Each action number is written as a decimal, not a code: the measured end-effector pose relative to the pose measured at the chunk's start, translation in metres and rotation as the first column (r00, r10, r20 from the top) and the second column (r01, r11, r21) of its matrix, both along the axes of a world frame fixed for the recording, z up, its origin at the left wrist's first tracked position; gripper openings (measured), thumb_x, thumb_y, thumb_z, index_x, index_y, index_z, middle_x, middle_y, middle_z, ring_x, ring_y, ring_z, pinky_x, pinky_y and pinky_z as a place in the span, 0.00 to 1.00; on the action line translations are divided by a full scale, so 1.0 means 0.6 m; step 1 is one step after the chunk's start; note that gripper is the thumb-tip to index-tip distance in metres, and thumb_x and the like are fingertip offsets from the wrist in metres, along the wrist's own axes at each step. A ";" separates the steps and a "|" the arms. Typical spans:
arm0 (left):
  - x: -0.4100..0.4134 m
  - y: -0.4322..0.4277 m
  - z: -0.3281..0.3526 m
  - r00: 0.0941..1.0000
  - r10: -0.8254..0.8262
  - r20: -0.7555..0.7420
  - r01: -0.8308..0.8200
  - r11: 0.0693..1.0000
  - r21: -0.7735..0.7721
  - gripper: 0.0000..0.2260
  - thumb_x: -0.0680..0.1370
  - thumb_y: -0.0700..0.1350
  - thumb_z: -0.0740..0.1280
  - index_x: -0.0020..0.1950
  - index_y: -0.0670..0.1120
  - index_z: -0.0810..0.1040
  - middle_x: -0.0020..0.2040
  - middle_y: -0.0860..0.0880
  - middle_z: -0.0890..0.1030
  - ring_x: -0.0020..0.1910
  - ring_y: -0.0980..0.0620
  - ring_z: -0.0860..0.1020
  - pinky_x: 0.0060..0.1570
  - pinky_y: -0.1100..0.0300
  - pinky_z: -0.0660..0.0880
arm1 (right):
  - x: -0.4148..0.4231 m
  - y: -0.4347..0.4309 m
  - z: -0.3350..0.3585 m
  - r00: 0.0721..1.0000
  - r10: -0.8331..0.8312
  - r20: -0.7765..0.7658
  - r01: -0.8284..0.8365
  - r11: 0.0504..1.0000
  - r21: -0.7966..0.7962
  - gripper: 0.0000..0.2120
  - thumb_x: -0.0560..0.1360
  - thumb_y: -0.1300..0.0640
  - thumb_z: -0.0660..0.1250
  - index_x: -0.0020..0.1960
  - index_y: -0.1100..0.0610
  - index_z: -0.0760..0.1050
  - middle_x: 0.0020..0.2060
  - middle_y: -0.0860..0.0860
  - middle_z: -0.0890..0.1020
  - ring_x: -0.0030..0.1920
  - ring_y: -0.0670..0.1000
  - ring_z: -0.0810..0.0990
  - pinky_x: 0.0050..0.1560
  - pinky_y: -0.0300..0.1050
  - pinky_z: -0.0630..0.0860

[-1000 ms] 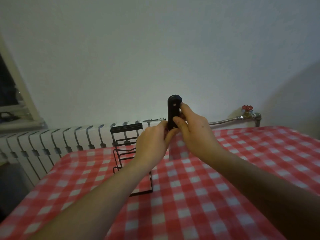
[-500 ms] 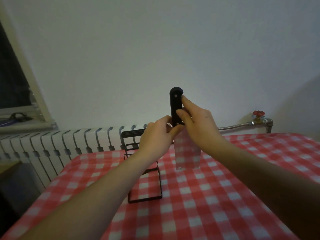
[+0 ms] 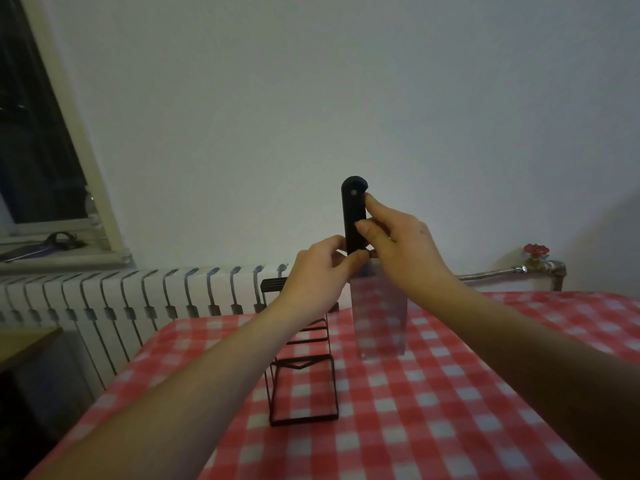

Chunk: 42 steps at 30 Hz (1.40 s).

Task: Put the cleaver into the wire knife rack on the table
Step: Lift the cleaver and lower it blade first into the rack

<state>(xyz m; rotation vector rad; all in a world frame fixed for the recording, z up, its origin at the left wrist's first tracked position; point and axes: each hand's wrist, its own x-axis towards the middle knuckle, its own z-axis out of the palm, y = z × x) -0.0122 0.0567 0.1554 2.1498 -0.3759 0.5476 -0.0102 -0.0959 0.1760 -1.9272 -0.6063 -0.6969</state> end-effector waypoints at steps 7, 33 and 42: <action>-0.005 0.013 0.029 1.000 0.018 -0.001 -0.018 0.999 -0.036 0.08 0.79 0.57 0.67 0.53 0.55 0.79 0.40 0.52 0.86 0.40 0.52 0.84 0.43 0.44 0.82 | 0.010 0.016 0.027 0.999 0.028 0.025 -0.028 1.000 0.003 0.18 0.82 0.54 0.60 0.70 0.42 0.69 0.44 0.50 0.83 0.45 0.51 0.83 0.48 0.54 0.81; -0.019 0.057 0.126 0.996 0.054 0.066 -0.049 0.996 -0.069 0.09 0.79 0.55 0.69 0.51 0.50 0.81 0.42 0.52 0.85 0.43 0.53 0.84 0.48 0.49 0.82 | 0.000 0.060 0.118 0.992 0.033 0.122 -0.025 0.997 -0.067 0.18 0.83 0.53 0.57 0.71 0.42 0.67 0.45 0.49 0.83 0.47 0.52 0.82 0.48 0.56 0.81; -0.026 0.072 0.166 0.992 0.065 0.110 -0.057 0.996 -0.073 0.09 0.78 0.53 0.71 0.52 0.49 0.81 0.44 0.49 0.85 0.45 0.49 0.84 0.50 0.46 0.81 | -0.001 0.074 0.152 0.983 0.005 0.182 0.010 0.997 -0.082 0.18 0.83 0.53 0.58 0.72 0.44 0.66 0.47 0.49 0.83 0.47 0.51 0.81 0.48 0.50 0.81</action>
